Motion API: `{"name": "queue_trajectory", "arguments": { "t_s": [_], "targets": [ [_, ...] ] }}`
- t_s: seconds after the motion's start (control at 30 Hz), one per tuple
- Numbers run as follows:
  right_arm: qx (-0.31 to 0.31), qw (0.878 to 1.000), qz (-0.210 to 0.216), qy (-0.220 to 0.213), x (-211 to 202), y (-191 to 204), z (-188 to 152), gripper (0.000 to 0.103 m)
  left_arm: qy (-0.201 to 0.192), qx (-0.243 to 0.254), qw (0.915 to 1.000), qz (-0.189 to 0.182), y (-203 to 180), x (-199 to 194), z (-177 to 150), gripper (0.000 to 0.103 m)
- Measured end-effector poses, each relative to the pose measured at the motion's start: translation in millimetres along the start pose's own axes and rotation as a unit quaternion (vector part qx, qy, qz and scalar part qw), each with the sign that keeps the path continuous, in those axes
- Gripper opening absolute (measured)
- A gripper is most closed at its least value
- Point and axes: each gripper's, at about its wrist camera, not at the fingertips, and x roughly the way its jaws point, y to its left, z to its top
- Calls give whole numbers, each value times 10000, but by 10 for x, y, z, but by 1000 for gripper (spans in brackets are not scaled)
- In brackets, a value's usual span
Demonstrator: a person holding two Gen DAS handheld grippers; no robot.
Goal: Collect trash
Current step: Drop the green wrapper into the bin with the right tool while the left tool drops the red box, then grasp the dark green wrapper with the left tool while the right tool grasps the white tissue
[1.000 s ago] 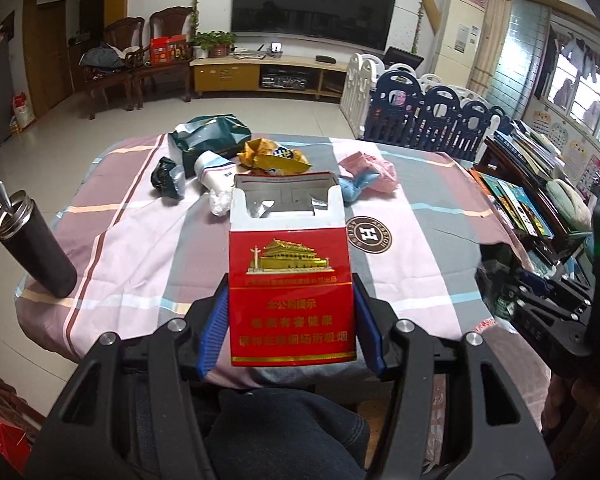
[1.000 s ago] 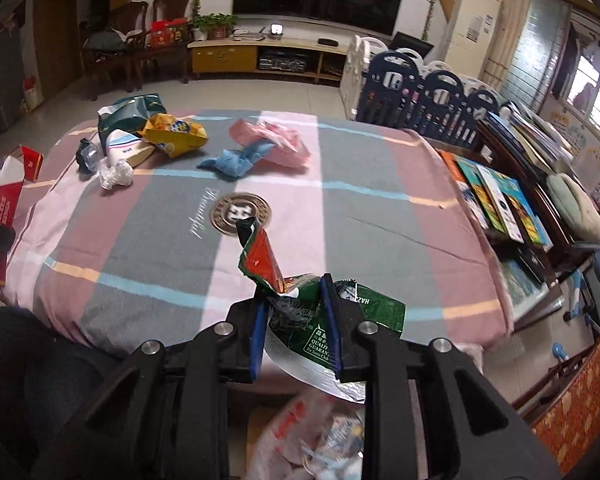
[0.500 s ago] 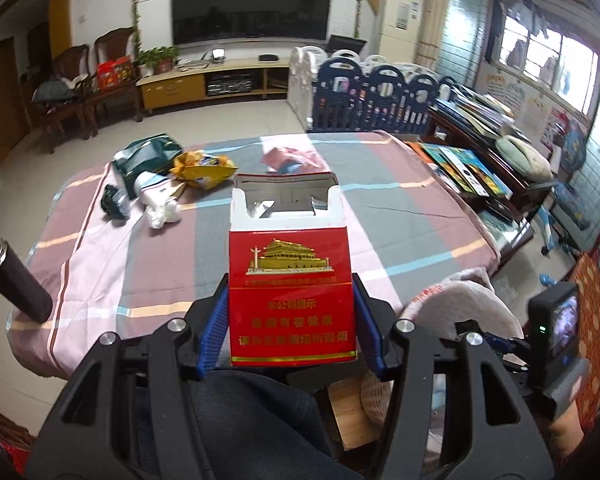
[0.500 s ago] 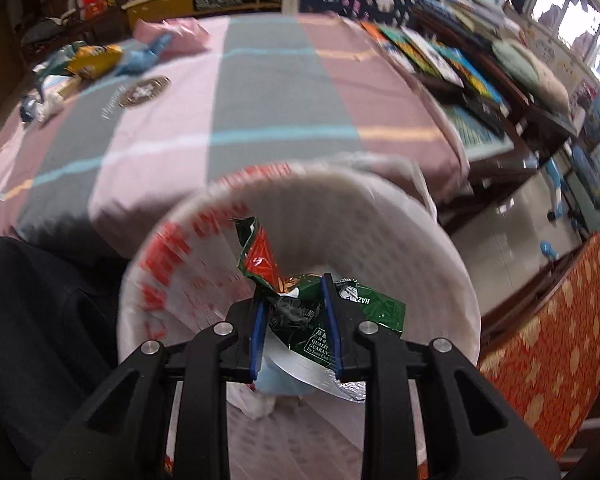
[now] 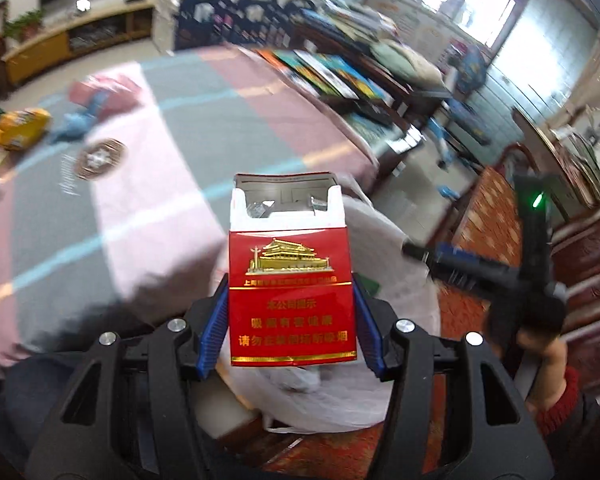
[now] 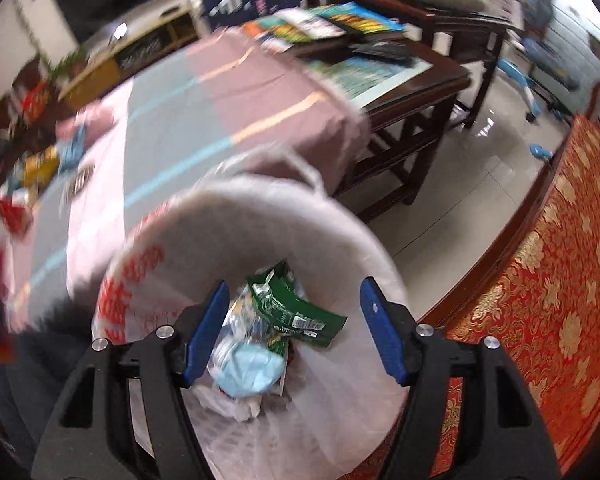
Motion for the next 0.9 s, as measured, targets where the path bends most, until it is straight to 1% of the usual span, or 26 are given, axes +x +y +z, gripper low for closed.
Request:
{"name": "queue_trajectory", "arguments": {
  "t_s": [0.03,0.13,0.17,0.23,0.33,0.43,0.57,0.6,0.67,0.77,0.8,0.9],
  "targets": [
    [120,9999,1,-84,-51,-65,36,67,178,111,9997,-113,-61,159,-14,57],
    [264,9994,-35,-205,-117,-197,96,67,457,368,9979,-289,-215,440,-32,58],
    [284,9993,-46,-218,-124,-219,103,67,516,420,9973,-304,-256,500,-34,67],
    [313,9992,-63,-221,-119,-243,108,67,507,426,9973,-321,-269,552,-42,79],
    [294,9994,-48,-157,-63,-204,84,67,471,383,9975,-361,-229,543,-32,85],
    [241,9997,15,-91,-9,-133,75,67,348,168,9991,-181,-43,476,9,86],
    [-10,10000,17,-67,33,74,57,67,197,-380,9991,42,348,379,48,86],
    [-71,9999,28,-69,37,129,58,67,146,-498,9986,126,451,340,52,86],
    [-163,9998,60,-76,38,225,66,67,12,-705,9966,416,683,257,71,86],
    [-326,9994,97,-111,34,379,80,67,-262,-1070,9876,1120,1158,58,98,86],
    [-405,9991,89,-128,43,449,89,67,-330,-1237,9827,1339,1346,-6,105,86],
    [-585,9981,130,-104,107,661,116,67,-497,-1936,9585,2033,2065,-242,108,83]
  ]
}}
